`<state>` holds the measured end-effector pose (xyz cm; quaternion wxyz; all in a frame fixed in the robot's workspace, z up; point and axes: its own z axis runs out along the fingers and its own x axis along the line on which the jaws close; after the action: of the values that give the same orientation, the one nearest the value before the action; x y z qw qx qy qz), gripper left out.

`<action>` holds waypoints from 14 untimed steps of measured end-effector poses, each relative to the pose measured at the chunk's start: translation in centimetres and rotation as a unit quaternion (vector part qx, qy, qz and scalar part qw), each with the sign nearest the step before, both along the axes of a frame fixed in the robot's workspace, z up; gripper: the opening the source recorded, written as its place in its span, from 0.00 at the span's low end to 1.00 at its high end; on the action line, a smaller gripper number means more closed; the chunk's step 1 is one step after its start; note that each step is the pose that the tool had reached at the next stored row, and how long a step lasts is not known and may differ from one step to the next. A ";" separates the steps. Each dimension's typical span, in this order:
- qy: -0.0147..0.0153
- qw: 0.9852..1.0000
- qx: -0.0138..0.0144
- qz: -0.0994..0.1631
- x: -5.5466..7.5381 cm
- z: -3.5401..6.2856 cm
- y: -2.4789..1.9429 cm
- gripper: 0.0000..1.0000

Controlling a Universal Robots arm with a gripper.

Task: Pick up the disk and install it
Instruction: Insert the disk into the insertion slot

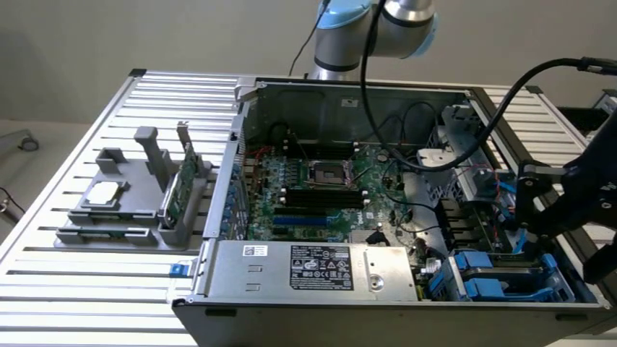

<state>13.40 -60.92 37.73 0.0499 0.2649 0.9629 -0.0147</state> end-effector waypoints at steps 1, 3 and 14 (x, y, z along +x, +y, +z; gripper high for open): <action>0.000 1.000 0.000 -0.009 0.0 -0.09 0.00 0.54; 0.000 1.000 0.001 -0.025 0.0 -0.30 -0.01 0.54; 0.001 0.995 0.021 -0.096 0.0 -1.13 -0.01 0.54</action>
<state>13.40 -60.93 36.60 0.0418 0.3574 0.9330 0.0007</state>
